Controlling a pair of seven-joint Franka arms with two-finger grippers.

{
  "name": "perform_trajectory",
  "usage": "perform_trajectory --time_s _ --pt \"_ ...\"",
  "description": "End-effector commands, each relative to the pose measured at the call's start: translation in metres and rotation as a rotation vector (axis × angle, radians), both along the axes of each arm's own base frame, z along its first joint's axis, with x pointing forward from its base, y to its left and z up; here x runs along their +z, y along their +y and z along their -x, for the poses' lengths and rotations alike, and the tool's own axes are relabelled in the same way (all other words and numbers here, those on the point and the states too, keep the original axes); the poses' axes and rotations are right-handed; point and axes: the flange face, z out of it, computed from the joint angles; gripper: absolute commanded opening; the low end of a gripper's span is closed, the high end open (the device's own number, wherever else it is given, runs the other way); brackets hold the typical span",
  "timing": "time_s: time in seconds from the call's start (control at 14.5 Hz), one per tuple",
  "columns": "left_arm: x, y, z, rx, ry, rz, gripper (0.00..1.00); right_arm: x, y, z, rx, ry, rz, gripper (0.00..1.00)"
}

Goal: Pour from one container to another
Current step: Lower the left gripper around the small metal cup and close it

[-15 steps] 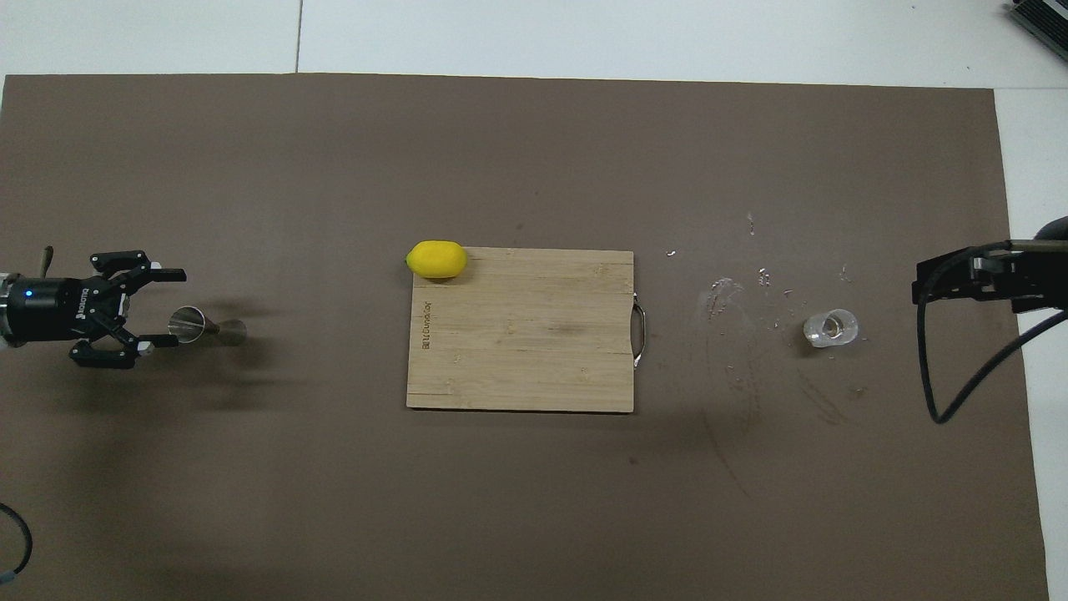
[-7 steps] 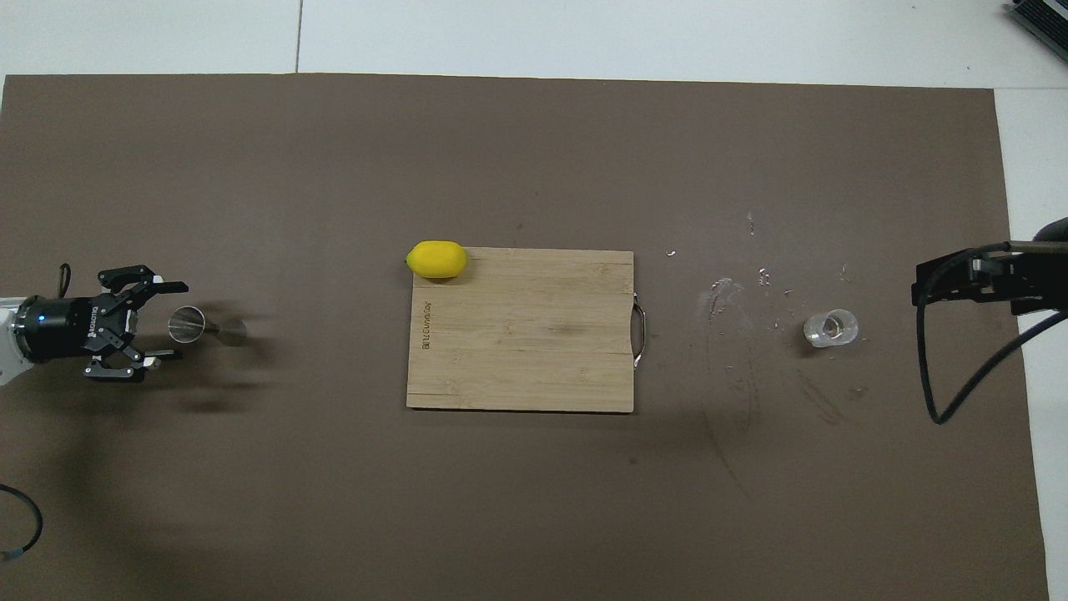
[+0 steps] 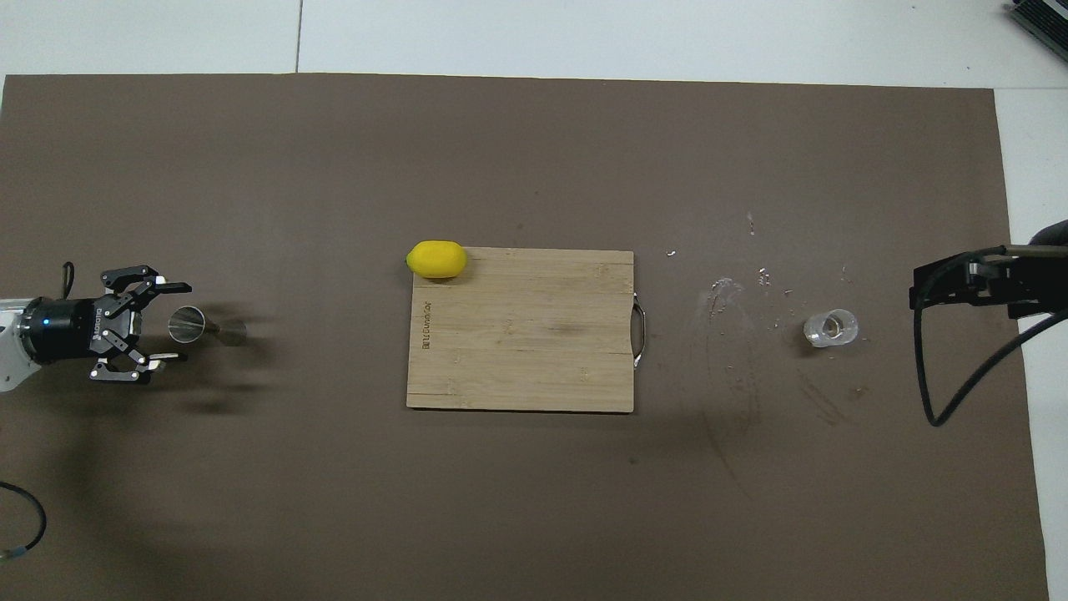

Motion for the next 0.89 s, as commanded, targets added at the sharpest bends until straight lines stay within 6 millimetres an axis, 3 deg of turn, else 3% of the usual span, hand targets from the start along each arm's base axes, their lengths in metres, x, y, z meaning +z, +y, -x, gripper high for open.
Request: perform_trajectory --time_s 0.0,0.41,0.83 --pt "-0.0045 -0.0014 0.0043 0.006 -0.040 0.015 1.00 0.0003 -0.0022 0.0086 -0.020 -0.012 -0.006 1.00" --pt "-0.0098 0.0004 0.0062 0.002 -0.046 -0.017 1.00 -0.0011 -0.0022 0.0087 -0.020 -0.009 -0.006 1.00" --pt "-0.0134 -0.0019 0.0066 -0.016 -0.039 -0.042 0.86 -0.0037 -0.0014 0.0116 -0.017 -0.002 -0.006 1.00"
